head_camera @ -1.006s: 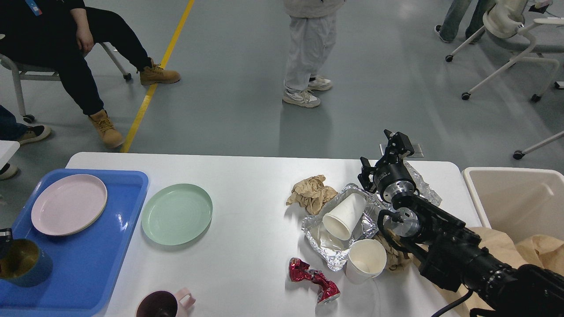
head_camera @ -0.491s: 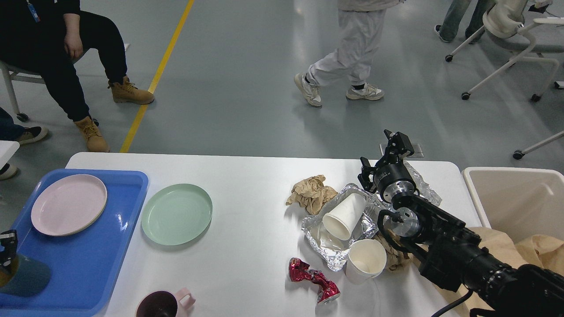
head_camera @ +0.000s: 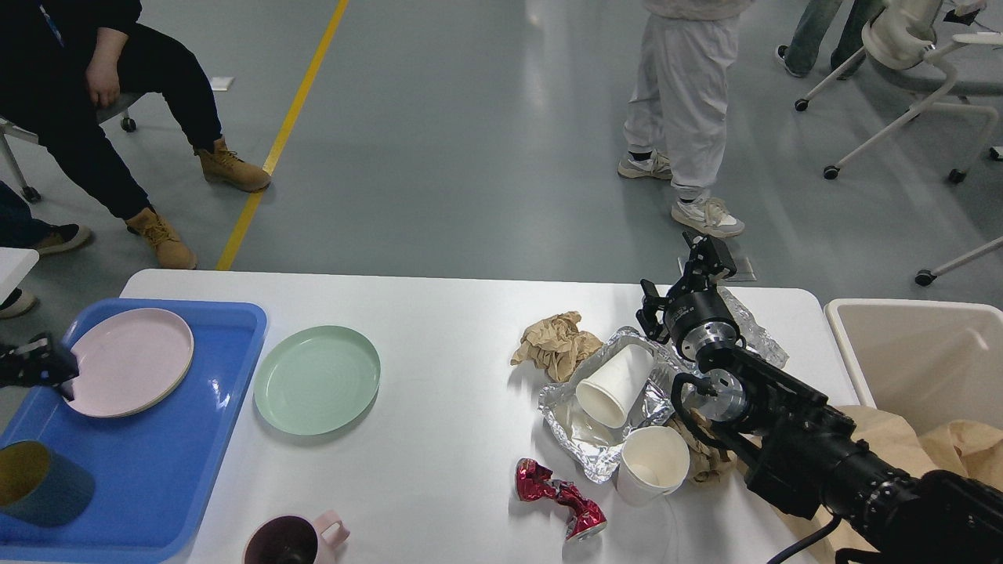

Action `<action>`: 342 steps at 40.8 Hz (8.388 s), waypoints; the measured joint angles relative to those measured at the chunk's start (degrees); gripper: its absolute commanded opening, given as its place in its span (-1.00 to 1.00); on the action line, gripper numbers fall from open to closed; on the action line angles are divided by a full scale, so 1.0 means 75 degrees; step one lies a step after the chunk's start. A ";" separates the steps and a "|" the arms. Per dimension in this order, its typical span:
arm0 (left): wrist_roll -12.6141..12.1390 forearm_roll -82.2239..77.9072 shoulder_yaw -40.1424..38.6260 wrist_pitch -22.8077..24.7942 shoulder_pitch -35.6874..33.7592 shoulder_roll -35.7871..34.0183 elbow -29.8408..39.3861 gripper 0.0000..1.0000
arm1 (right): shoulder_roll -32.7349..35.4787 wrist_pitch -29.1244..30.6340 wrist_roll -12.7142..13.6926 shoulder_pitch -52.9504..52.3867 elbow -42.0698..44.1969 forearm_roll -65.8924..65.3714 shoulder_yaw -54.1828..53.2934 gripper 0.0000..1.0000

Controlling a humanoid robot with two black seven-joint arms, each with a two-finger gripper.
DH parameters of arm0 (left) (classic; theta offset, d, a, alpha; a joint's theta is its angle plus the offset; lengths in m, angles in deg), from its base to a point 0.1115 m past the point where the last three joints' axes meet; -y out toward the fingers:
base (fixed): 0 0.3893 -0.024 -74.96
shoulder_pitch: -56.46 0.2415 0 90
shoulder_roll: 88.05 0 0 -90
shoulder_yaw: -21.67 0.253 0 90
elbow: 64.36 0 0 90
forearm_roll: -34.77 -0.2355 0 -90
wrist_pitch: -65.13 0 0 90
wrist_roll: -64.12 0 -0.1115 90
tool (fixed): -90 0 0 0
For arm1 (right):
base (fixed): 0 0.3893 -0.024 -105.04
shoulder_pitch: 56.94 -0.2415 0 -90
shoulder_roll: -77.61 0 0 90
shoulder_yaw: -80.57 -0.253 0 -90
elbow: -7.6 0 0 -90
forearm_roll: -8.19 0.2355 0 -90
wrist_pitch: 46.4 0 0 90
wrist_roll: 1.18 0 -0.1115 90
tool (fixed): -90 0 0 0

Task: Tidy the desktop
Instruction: 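Move the left gripper over to the pink mug, then grasp the pink mug and set it on the blue tray, then move the left gripper to the edge of the pale green plate, then grip the green plate rim and lift it toward the tray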

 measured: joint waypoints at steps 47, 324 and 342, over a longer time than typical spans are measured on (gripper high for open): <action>-0.0179 -0.0093 -0.0020 0.0000 -0.3546 0.4457 0.5547 0.88 | 0.0000 0.0001 0.0000 0.0000 0.0000 0.0000 0.0000 1.00; -0.2486 0.0452 -0.3439 -0.2822 0.1469 0.2748 0.0426 0.69 | 0.0000 -0.0001 0.0000 0.0000 0.0000 0.0000 0.0000 1.00; -0.2506 0.0469 -0.3865 -0.3106 0.1754 0.2754 0.0339 -0.03 | 0.0000 0.0000 0.0000 0.0000 0.0000 0.0000 0.0000 1.00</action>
